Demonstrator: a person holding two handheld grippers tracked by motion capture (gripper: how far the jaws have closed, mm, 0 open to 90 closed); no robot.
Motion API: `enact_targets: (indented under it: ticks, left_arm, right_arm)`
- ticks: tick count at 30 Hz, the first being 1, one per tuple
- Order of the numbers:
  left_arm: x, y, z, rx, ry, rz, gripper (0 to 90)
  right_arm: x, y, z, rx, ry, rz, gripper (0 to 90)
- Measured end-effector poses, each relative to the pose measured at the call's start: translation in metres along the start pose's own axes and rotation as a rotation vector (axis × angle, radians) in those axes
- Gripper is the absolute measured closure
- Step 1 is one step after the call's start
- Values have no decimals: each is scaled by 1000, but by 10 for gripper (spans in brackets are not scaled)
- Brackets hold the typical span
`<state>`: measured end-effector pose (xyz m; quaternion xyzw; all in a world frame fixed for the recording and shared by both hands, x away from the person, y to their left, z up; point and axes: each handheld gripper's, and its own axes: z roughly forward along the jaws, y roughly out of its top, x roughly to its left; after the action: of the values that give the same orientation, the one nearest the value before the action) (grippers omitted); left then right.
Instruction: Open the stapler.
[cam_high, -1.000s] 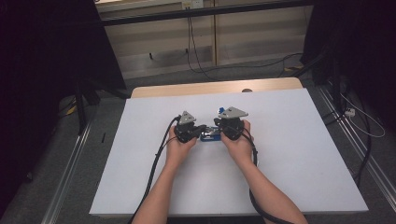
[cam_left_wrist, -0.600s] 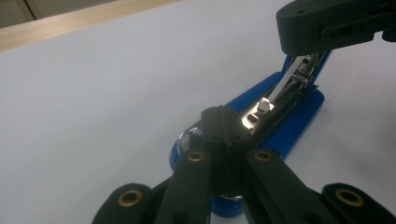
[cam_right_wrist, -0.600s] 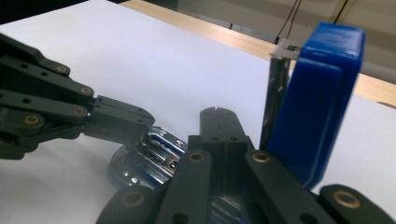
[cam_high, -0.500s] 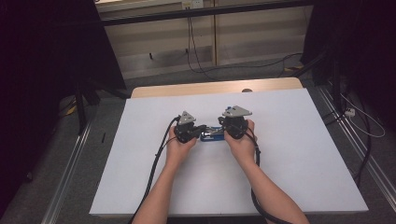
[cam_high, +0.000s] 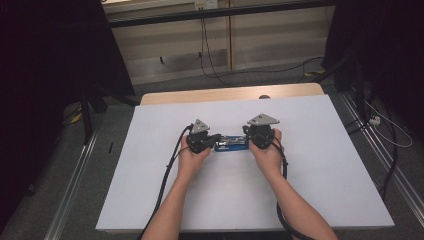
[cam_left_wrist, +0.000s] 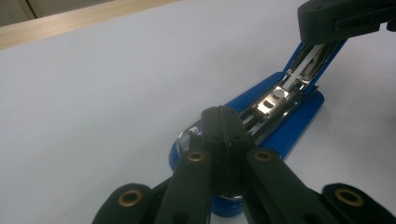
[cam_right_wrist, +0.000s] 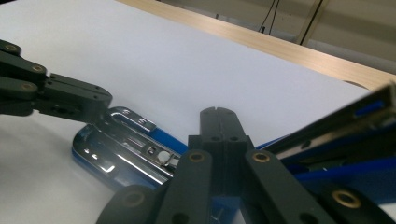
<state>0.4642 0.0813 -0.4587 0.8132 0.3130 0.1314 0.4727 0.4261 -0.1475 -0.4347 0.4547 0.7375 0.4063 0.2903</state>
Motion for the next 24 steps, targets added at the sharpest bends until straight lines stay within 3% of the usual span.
enact_targets:
  ticks: [3, 8, 13, 24]
  left_arm:
    - [0, 0, 0, 2, 0, 1, 900]
    - [0, 0, 0, 1, -1, -2, 900]
    - [0, 0, 1, 1, 1, -4, 900]
    - [-1, 0, 2, 2, 5, -9, 900]
  right_arm:
    - [-7, -5, 0, 7, 6, 35, 900]
    - [-15, -14, 0, 26, 7, 52, 900]
    - [-18, -18, 1, 56, 2, 49, 900]
    - [-20, -20, 0, 49, 20, 40, 900]
